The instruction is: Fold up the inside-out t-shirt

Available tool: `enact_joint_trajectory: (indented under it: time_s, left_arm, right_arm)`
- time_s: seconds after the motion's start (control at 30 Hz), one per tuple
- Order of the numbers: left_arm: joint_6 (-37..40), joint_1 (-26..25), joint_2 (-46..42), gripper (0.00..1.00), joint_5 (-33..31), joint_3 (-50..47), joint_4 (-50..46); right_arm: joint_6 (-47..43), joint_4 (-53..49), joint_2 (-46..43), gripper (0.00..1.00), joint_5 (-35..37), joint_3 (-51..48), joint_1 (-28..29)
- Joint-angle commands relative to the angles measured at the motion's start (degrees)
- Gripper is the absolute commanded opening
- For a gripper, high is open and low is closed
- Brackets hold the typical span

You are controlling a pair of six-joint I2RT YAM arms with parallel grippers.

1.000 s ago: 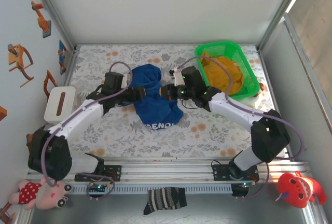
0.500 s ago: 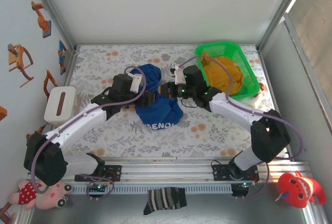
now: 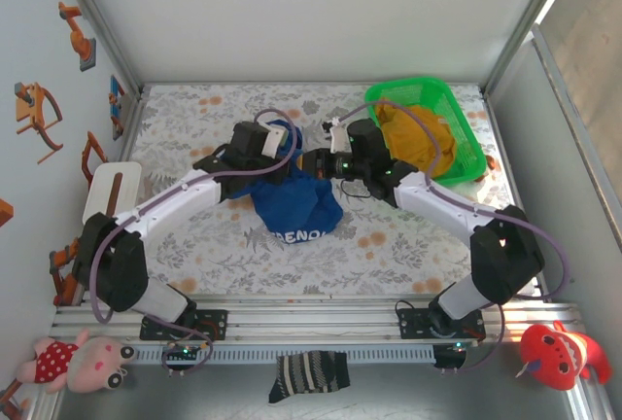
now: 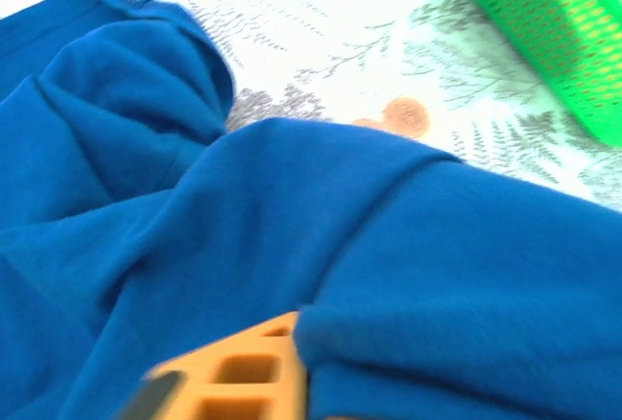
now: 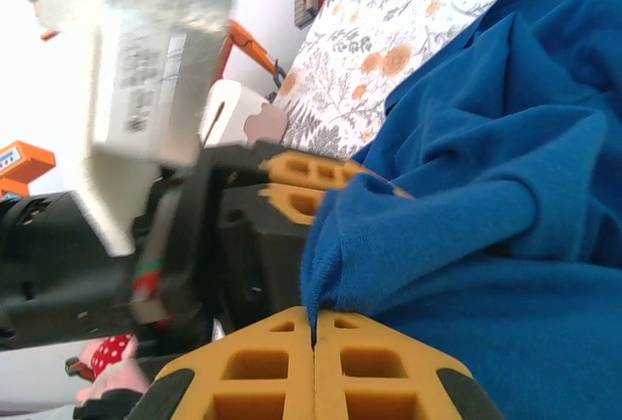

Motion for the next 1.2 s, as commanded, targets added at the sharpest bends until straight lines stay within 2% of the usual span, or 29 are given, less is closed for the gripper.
enact_joint_trajectory:
  time_s: [0.0,0.1,0.13,0.17,0.2,0.27,0.33,0.57,0.7,0.83,0.87,1.17]
  left_arm:
    - [-0.11,1.81,-4.77,0.00,8.15,1.89,-0.58]
    - [-3.13,4.13,-9.27,0.00,19.20,0.48,1.11]
    - [-4.03,4.64,-10.29,0.00,21.77,-0.07,1.53]
    - [-5.18,5.21,-11.31,0.00,24.56,-0.93,2.67]
    - [-6.29,5.72,-11.94,0.00,26.67,-1.91,4.11]
    - [-9.04,6.94,-12.92,0.00,30.87,-3.94,7.39]
    - [-10.88,8.01,-13.23,0.00,33.01,-5.55,9.78]
    - [-11.32,8.98,-12.36,0.00,33.89,-7.41,11.23]
    - [-11.43,9.27,-11.67,0.00,33.87,-7.53,11.28]
    - [-11.59,9.43,-11.31,0.00,33.78,-7.33,11.29]
    - [-11.67,9.42,-11.30,0.00,33.75,-7.29,11.22]
    - [-11.52,9.43,-12.02,0.00,33.80,-6.97,9.93]
  right_arm:
    - [0.84,0.78,0.45,0.00,1.04,2.16,-2.63]
    - [0.89,0.56,4.68,0.00,3.93,2.68,-3.78]
    - [0.64,0.23,5.98,0.07,4.81,3.19,-3.82]
    - [0.45,-0.23,7.38,0.22,5.54,3.85,-3.80]
    - [0.76,-0.42,8.30,0.29,5.95,4.21,-3.80]
    - [1.40,0.17,8.57,0.37,6.31,3.39,-3.80]
    - [1.38,-0.56,6.66,0.39,7.53,1.71,-3.83]
    - [-1.28,-8.39,-8.17,0.45,13.51,-3.80,-2.97]
    - [-3.75,-12.87,-11.80,0.52,16.37,-1.82,0.47]
    - [-6.06,-15.78,-9.39,0.61,18.92,2.04,4.32]
    - [-6.47,-16.09,-8.27,0.75,19.66,3.00,5.14]
    - [-9.96,-18.03,3.47,0.76,24.73,8.92,7.09]
